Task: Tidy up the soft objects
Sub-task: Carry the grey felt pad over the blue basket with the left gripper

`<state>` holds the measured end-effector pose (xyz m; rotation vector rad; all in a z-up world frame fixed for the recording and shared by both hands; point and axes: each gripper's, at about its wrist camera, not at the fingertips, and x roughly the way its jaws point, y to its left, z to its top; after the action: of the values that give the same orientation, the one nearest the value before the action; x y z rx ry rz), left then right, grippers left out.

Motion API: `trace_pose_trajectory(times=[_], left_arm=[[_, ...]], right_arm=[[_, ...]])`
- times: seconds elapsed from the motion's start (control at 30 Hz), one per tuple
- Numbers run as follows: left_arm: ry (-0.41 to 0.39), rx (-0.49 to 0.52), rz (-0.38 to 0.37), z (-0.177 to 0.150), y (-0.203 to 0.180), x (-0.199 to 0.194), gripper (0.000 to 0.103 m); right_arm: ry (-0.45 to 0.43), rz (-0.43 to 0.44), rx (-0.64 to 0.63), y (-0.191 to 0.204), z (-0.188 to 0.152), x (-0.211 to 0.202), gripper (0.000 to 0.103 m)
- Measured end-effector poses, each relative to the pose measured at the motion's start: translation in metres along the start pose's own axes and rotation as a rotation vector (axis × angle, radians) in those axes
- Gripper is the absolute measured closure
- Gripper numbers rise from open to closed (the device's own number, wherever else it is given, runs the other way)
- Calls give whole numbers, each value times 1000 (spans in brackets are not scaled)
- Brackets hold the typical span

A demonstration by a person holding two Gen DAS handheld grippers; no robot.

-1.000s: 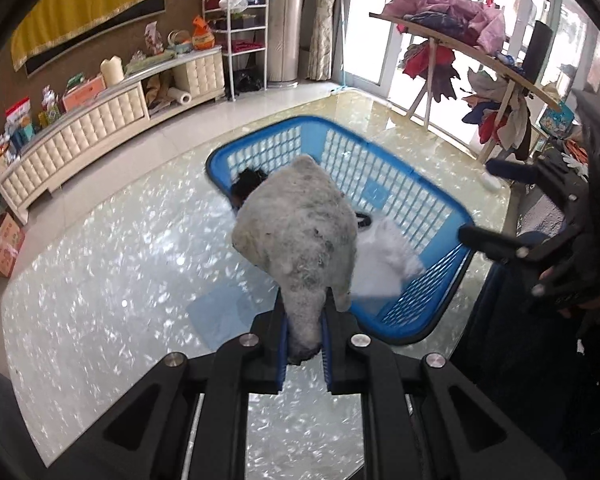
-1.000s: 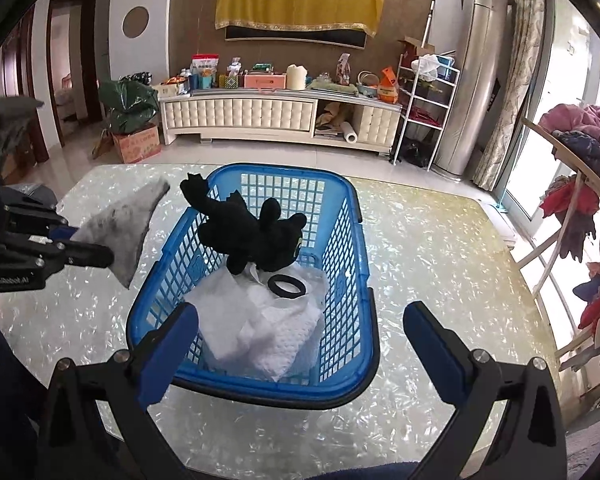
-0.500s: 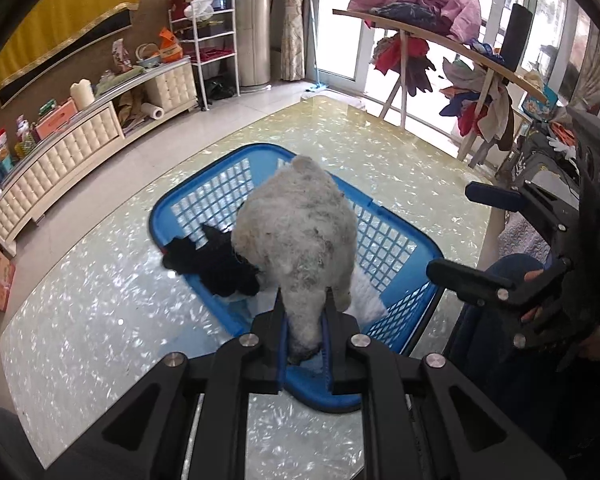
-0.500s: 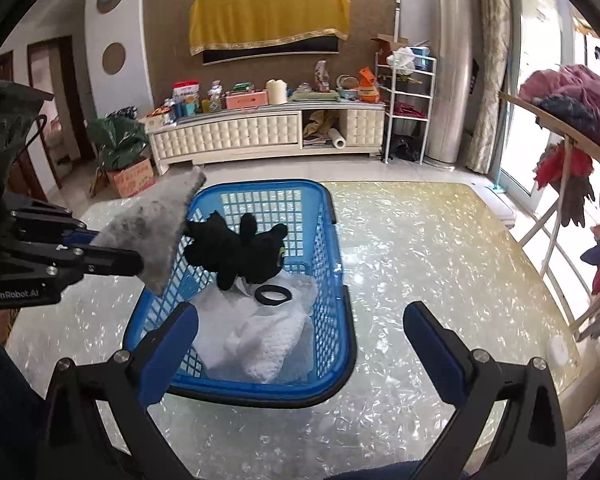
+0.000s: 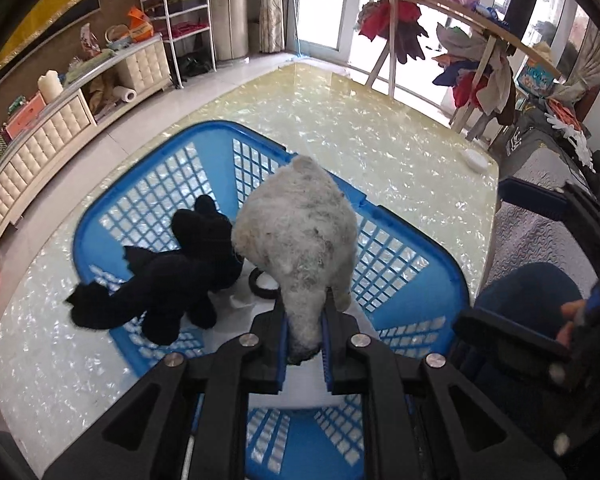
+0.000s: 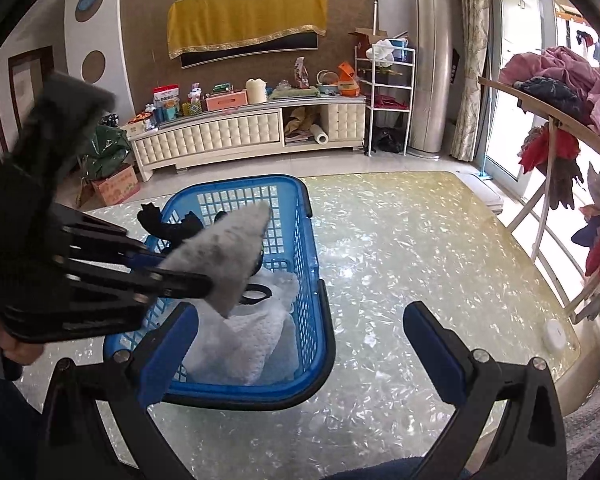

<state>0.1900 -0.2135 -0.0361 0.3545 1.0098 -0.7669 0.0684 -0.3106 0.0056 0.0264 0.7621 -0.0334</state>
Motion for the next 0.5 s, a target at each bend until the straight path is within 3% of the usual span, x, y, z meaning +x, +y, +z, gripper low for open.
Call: trace_pose_trajectory(times=[0.33, 0.5], left_arm=[[80, 7, 7, 11, 7, 47, 91], [87, 42, 0, 15, 6, 49, 91]], right_arm=[[25, -29, 28, -5, 1, 4, 0], [49, -66, 48, -10, 0, 8, 0]])
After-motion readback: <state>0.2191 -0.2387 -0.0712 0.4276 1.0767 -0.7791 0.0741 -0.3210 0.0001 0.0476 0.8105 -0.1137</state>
